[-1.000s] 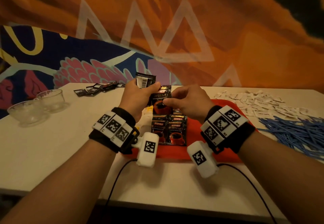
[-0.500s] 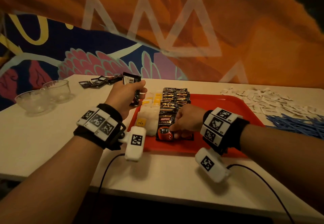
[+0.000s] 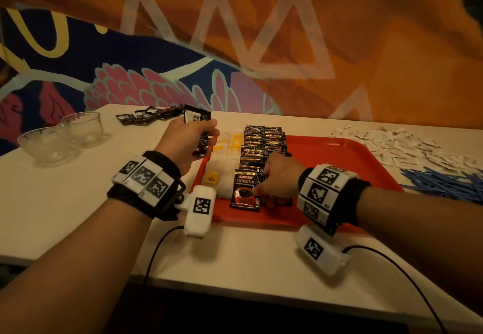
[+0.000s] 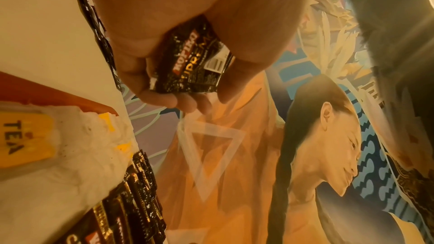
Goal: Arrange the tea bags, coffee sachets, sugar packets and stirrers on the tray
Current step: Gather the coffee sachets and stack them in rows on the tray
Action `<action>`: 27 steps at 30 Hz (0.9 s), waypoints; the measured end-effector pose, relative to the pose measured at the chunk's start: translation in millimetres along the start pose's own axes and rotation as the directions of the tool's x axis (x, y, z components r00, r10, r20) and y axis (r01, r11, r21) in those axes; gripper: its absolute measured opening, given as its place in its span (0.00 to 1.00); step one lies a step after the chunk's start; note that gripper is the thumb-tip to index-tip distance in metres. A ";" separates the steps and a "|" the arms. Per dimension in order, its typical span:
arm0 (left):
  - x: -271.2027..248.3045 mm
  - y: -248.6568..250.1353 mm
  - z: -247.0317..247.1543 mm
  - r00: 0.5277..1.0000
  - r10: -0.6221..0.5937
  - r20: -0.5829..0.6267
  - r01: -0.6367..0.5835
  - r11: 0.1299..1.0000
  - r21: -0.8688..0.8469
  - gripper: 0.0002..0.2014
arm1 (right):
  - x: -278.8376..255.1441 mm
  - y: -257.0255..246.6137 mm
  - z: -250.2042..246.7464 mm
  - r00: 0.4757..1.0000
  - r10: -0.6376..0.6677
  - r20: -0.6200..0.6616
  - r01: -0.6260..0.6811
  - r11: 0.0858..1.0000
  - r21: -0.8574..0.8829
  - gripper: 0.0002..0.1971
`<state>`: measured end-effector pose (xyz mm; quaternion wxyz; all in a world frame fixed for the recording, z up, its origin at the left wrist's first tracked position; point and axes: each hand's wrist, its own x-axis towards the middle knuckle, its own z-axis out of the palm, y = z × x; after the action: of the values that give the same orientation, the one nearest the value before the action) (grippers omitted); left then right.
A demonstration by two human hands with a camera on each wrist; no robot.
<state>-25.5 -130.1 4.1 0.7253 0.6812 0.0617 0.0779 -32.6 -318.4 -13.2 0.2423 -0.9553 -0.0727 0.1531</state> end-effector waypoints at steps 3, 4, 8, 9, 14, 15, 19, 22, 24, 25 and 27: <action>1.1 -1.6 1.0 1.000 -0.011 -0.005 0.011 1.000 -0.007 0.04 | -2.2 0.0 -2.0 1.000 -0.008 0.010 0.008 1.000 0.022 0.13; 1.4 -1.5 1.3 1.000 -0.019 -0.009 0.019 1.000 -0.014 0.04 | -2.7 0.1 -3.2 1.000 -0.009 0.018 0.008 0.999 0.037 0.12; -1.3 -0.2 5.1 0.996 -0.084 0.023 0.086 0.990 -0.113 0.11 | -4.7 1.1 -9.8 1.000 -0.028 -0.005 0.029 0.997 0.077 0.11; -2.9 0.5 7.0 0.995 -0.092 0.023 0.095 0.985 -0.146 0.12 | -4.8 1.3 -12.1 0.999 -0.037 -0.016 0.038 0.995 0.096 0.11; -8.9 1.5 18.2 0.998 -0.031 -0.049 0.023 0.986 -0.167 0.10 | -4.9 1.4 -27.7 0.984 -0.124 -0.128 0.148 0.968 0.201 0.10; -10.4 2.1 20.4 0.999 -0.017 -0.048 0.008 0.984 -0.178 0.10 | -4.8 0.8 -30.4 0.974 -0.154 -0.164 0.187 0.961 0.206 0.10; -15.4 3.7 32.3 0.999 0.036 0.026 -0.029 0.972 -0.233 0.10 | -6.0 -4.9 -36.2 0.899 -0.224 -0.377 0.351 0.884 0.310 0.15; -23.0 4.8 44.1 0.985 0.158 0.076 -0.146 0.979 -0.143 0.09 | -7.2 -8.8 -35.8 0.870 -0.246 -0.427 0.421 0.821 0.386 0.13; -29.7 6.8 49.4 0.963 0.251 0.097 -0.237 0.962 -0.137 0.14 | -7.9 -8.2 -37.3 0.833 -0.266 -0.485 0.475 0.793 0.381 0.08; -31.9 7.6 49.9 0.956 0.274 0.103 -0.255 0.953 -0.166 0.19 | -8.2 -6.9 -39.0 0.807 -0.268 -0.527 0.502 0.781 0.372 0.06; -30.9 10.3 48.3 0.972 0.222 0.081 -0.197 0.950 -0.242 0.29 | -8.2 -3.4 -42.8 0.740 -0.253 -0.623 0.545 0.768 0.335 0.07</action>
<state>-46.6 -182.9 17.0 0.7898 0.5976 -0.0595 0.1247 -26.5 -336.1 26.3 0.5178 -0.8214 -0.1698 -0.1686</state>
